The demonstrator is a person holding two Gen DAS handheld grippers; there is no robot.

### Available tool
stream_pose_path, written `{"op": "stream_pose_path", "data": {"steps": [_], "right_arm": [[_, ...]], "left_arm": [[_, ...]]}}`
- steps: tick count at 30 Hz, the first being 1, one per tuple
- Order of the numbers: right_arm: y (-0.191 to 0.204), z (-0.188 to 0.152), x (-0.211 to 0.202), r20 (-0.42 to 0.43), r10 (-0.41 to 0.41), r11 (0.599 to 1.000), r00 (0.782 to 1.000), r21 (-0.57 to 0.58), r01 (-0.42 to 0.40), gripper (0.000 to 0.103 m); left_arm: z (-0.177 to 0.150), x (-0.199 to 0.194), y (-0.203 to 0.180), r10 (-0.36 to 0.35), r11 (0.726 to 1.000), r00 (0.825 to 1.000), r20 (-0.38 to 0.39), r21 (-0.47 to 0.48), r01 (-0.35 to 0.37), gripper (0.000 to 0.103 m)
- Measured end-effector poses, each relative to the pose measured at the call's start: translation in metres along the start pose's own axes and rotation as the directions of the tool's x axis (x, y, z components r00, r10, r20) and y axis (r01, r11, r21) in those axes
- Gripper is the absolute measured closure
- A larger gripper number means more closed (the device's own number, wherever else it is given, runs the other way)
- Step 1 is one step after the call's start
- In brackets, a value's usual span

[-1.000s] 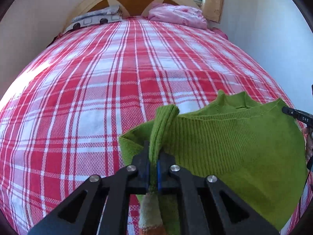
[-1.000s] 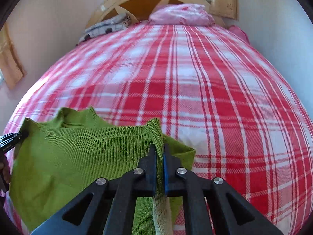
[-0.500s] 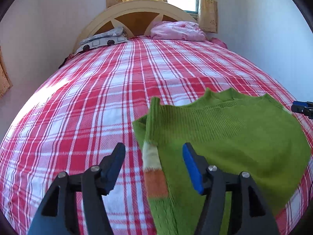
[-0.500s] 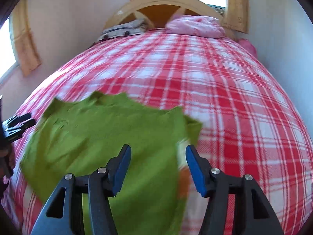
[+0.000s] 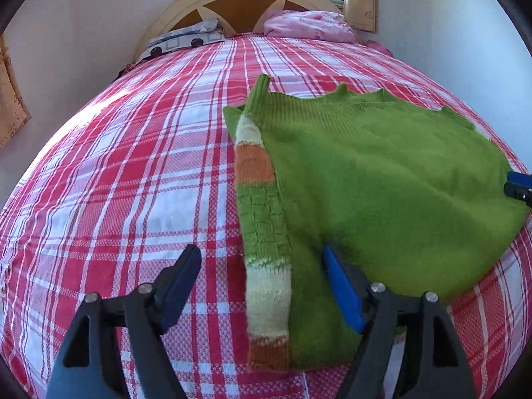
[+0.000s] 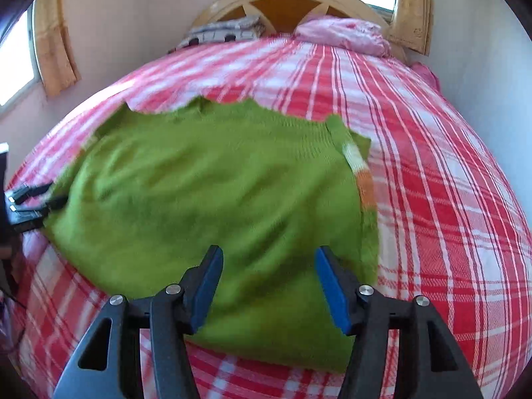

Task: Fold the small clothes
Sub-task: 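Move both tools to the striped side edge of the folded sweater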

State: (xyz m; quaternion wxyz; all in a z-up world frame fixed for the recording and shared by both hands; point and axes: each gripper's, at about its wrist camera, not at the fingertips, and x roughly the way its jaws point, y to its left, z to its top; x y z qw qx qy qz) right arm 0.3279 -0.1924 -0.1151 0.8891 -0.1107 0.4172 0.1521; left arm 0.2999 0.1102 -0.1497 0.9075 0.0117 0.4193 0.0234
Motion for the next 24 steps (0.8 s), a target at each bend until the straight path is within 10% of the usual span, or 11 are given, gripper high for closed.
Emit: {"op": "stream_pose_path", "data": {"steps": [24], "right_arm": [[0.098, 0.001, 0.034, -0.042, -0.013, 0.989, 0.999, -0.148, 0.007, 0.042]], "left_arm": [[-0.017, -0.006, 0.015, -0.026, 0.997, 0.999, -0.034, -0.080, 0.023, 0.004]]}}
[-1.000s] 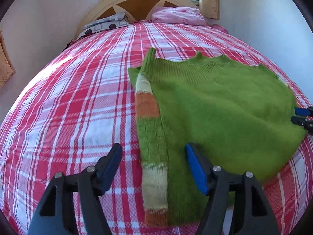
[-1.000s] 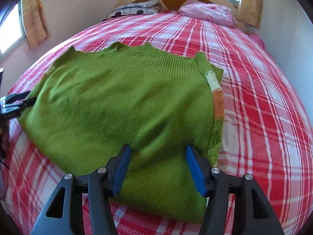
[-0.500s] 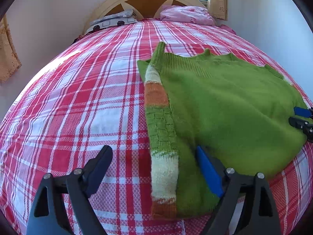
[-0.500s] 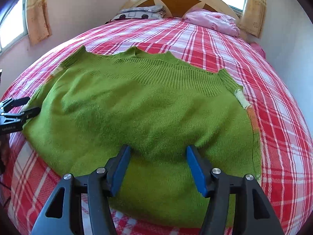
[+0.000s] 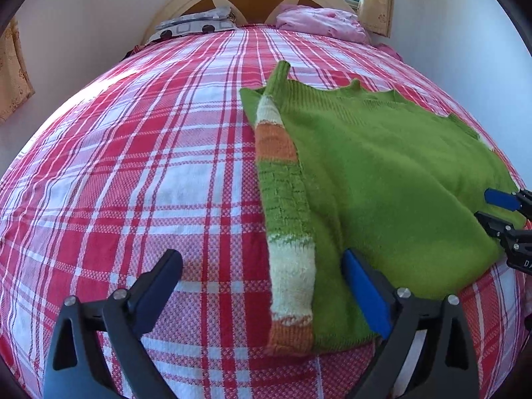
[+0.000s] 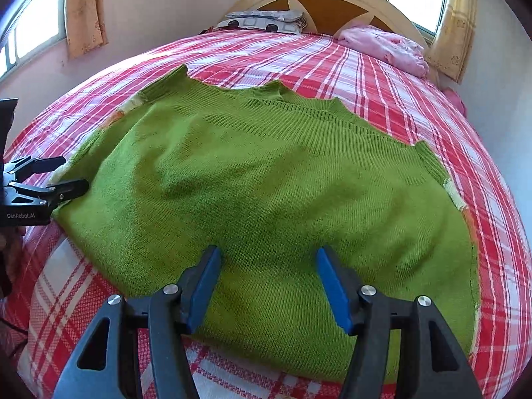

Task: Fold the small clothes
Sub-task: 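Move both tools to the striped side edge of the folded sweater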

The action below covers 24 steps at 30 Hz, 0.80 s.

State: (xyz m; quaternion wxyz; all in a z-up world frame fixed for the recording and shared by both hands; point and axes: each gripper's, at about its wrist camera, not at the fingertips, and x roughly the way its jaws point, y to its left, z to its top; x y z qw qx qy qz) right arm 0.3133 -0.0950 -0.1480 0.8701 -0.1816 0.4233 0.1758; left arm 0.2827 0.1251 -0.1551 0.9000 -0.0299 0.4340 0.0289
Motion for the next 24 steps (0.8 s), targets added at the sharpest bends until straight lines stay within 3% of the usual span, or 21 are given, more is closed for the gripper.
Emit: {"op": "stream_pose_path", "data": {"steps": [6, 13, 18, 24], "right_arm": [[0.002, 0.000, -0.009, 0.011, -0.022, 1.000, 1.000, -0.011, 0.023, 0.039], [0.057, 0.011, -0.031, 0.116, 0.042, 0.989, 0.992, -0.148, -0.025, 0.039], [0.103, 0.020, -0.034, 0.134, 0.108, 0.967, 0.985, -0.242, -0.073, 0.039], [0.155, 0.019, -0.028, 0.140, 0.130, 0.937, 0.982, -0.342, -0.075, 0.039]], "left_arm": [[-0.002, -0.014, 0.017, -0.069, 0.997, 0.997, 0.029, -0.037, 0.070, 0.004], [0.008, -0.020, 0.053, -0.010, 0.997, 0.998, 0.054, -0.070, 0.013, 0.004], [0.020, -0.016, 0.070, -0.002, 0.996, 0.996, 0.093, -0.088, 0.010, 0.004], [0.045, 0.002, 0.080, -0.142, 0.977, 0.983, 0.118, -0.142, 0.159, 0.004]]}}
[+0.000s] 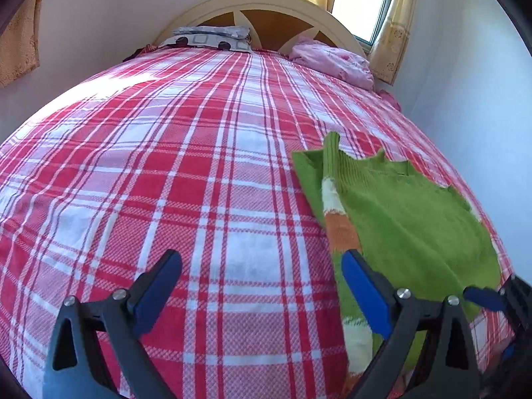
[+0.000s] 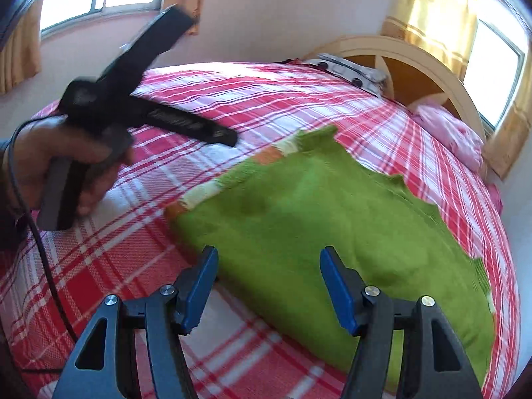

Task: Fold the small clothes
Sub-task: 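Move both tools to the striped side edge of the folded sweater, then grasp the side edge with the left tool while the right tool grasps beside it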

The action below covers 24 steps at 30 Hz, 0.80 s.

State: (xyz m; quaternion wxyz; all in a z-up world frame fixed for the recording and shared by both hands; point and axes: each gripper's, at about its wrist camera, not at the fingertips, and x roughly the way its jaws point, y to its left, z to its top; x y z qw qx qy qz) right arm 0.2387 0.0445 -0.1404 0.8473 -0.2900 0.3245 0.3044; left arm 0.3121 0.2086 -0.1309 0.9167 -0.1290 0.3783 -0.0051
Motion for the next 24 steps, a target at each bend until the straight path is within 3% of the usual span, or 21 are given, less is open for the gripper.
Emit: {"op": "stream_pose_path", "data": {"steps": [4, 8, 11, 14, 16, 21, 24], "right_arm": [[0.028, 0.004, 0.013, -0.014, -0.002, 0.998, 1.000, -0.063, 0.002, 0.039], [0.048, 0.003, 0.022, -0.024, -0.013, 0.992, 1.000, -0.128, 0.010, 0.040], [0.058, 0.003, 0.025, -0.020, -0.037, 0.986, 0.999, -0.165, 0.033, 0.046], [0.063, 0.006, 0.027, -0.021, -0.047, 0.982, 0.999, -0.181, 0.042, 0.059], [0.064, 0.006, 0.028, -0.026, -0.051, 0.981, 0.998, -0.187, 0.045, 0.060], [0.066, 0.008, 0.031, -0.026, -0.060, 0.980, 0.998, -0.189, 0.054, 0.060], [0.064, 0.011, 0.033, -0.032, -0.052, 0.982, 0.998, -0.183, 0.046, 0.060]], "left_arm": [[0.017, 0.021, -0.004, -0.111, 0.994, 0.994, -0.019, -0.023, 0.110, 0.004], [0.029, 0.037, -0.010, -0.164, 0.986, 0.986, -0.023, -0.031, 0.163, 0.004], [0.036, 0.046, -0.014, -0.200, 0.979, 0.979, -0.029, -0.031, 0.200, 0.005], [0.044, 0.057, -0.019, -0.227, 0.974, 0.973, -0.034, -0.021, 0.226, 0.008], [0.048, 0.064, -0.024, -0.236, 0.972, 0.971, -0.046, -0.011, 0.236, 0.015], [0.056, 0.081, -0.029, -0.256, 0.967, 0.964, -0.066, -0.014, 0.256, 0.016], [0.059, 0.096, -0.030, -0.272, 0.962, 0.957, -0.102, -0.029, 0.270, 0.022]]}}
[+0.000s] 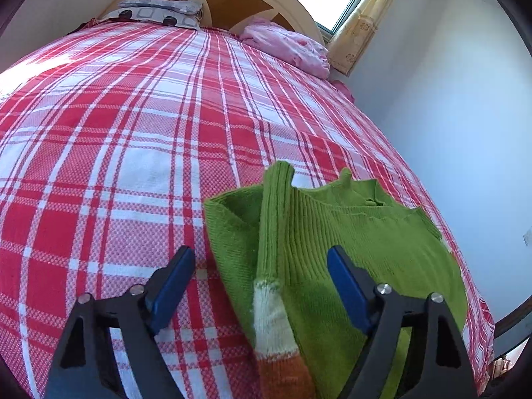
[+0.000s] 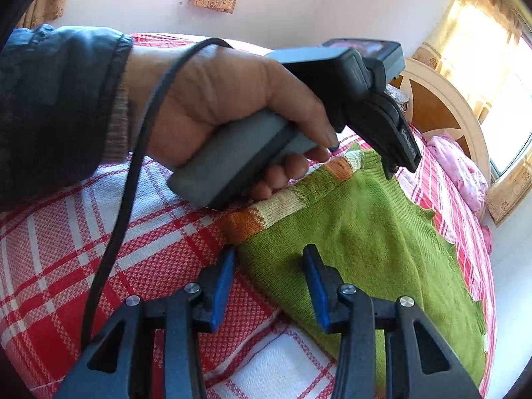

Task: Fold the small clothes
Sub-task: 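Grasp the side edge with the left tool while the right tool grasps beside it, then lift the side edge with both tools and fold it across the sweater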

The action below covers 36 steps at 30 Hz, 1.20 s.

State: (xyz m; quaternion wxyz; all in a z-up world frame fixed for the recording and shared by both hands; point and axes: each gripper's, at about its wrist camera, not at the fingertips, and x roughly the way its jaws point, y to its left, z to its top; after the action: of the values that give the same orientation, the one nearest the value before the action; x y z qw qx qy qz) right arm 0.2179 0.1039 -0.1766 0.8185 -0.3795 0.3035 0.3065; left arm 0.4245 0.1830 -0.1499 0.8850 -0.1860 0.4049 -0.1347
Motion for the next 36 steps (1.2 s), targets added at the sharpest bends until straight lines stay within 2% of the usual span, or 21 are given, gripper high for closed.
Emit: {"op": "stream_pose_path", "data": {"steps": [2, 4, 5, 6, 7, 8, 9, 11, 14, 20, 24, 30, 36], "right_arm": [[-0.001, 0.001, 0.001, -0.003, 0.006, 1.000, 1.000, 0.007, -0.006, 0.060], [-0.001, 0.003, 0.002, -0.004, 0.005, 1.000, 1.000, 0.008, -0.005, 0.060], [-0.001, 0.003, 0.003, -0.004, 0.005, 1.000, 1.000, 0.008, -0.005, 0.062], [-0.003, 0.004, 0.005, -0.005, 0.008, 1.000, 1.000, 0.008, -0.008, 0.064], [-0.003, 0.005, 0.006, -0.006, 0.014, 1.000, 1.000, 0.007, -0.014, 0.070], [-0.004, 0.006, 0.007, -0.007, 0.019, 1.000, 1.000, 0.004, -0.019, 0.074], [-0.005, 0.008, 0.009, -0.006, 0.017, 1.000, 1.000, 0.003, -0.017, 0.077], [-0.007, 0.008, 0.005, 0.005, 0.016, 1.000, 1.000, 0.012, -0.016, 0.090], [-0.014, 0.007, -0.002, 0.028, 0.027, 0.998, 0.999, 0.047, -0.029, 0.091], [-0.023, 0.003, -0.008, 0.055, 0.055, 0.993, 0.997, 0.101, -0.061, 0.092], [-0.037, 0.003, -0.010, 0.069, 0.077, 0.986, 0.995, 0.142, -0.086, 0.093], [-0.060, -0.004, -0.012, 0.087, 0.093, 0.971, 0.992, 0.213, -0.109, 0.094], [-0.085, -0.015, -0.022, 0.118, 0.091, 0.952, 0.989, 0.282, -0.121, 0.094]], "left_arm": [[0.002, 0.004, 0.002, -0.004, 1.000, 1.000, -0.002, -0.013, 0.004, 0.025], [0.004, 0.007, 0.003, -0.028, 0.999, 1.000, 0.000, -0.016, 0.028, 0.040], [0.003, 0.009, 0.004, -0.028, 0.999, 1.000, -0.004, -0.021, 0.028, 0.044], [0.003, 0.011, 0.005, -0.030, 0.999, 1.000, -0.004, -0.020, 0.030, 0.054], [0.003, 0.012, 0.008, -0.043, 0.999, 0.999, -0.010, -0.032, 0.043, 0.073], [0.003, 0.013, 0.011, -0.067, 0.996, 0.998, -0.017, -0.054, 0.066, 0.080], [0.003, 0.013, 0.017, -0.098, 0.992, 0.995, -0.019, -0.084, 0.096, 0.080], [0.001, 0.012, 0.026, -0.149, 0.980, 0.989, -0.011, -0.139, 0.146, 0.084], [-0.001, 0.011, 0.037, -0.209, 0.958, 0.978, 0.003, -0.201, 0.206, 0.087], [-0.006, 0.005, 0.034, -0.236, 0.952, 0.971, 0.036, -0.194, 0.239, 0.089], [-0.007, 0.004, 0.040, -0.265, 0.939, 0.963, 0.040, -0.218, 0.267, 0.089], [-0.006, 0.005, 0.042, -0.276, 0.921, 0.961, 0.014, -0.282, 0.269, 0.090], [-0.003, -0.002, 0.028, -0.292, 0.906, 0.956, 0.028, -0.311, 0.286, 0.090]]}}
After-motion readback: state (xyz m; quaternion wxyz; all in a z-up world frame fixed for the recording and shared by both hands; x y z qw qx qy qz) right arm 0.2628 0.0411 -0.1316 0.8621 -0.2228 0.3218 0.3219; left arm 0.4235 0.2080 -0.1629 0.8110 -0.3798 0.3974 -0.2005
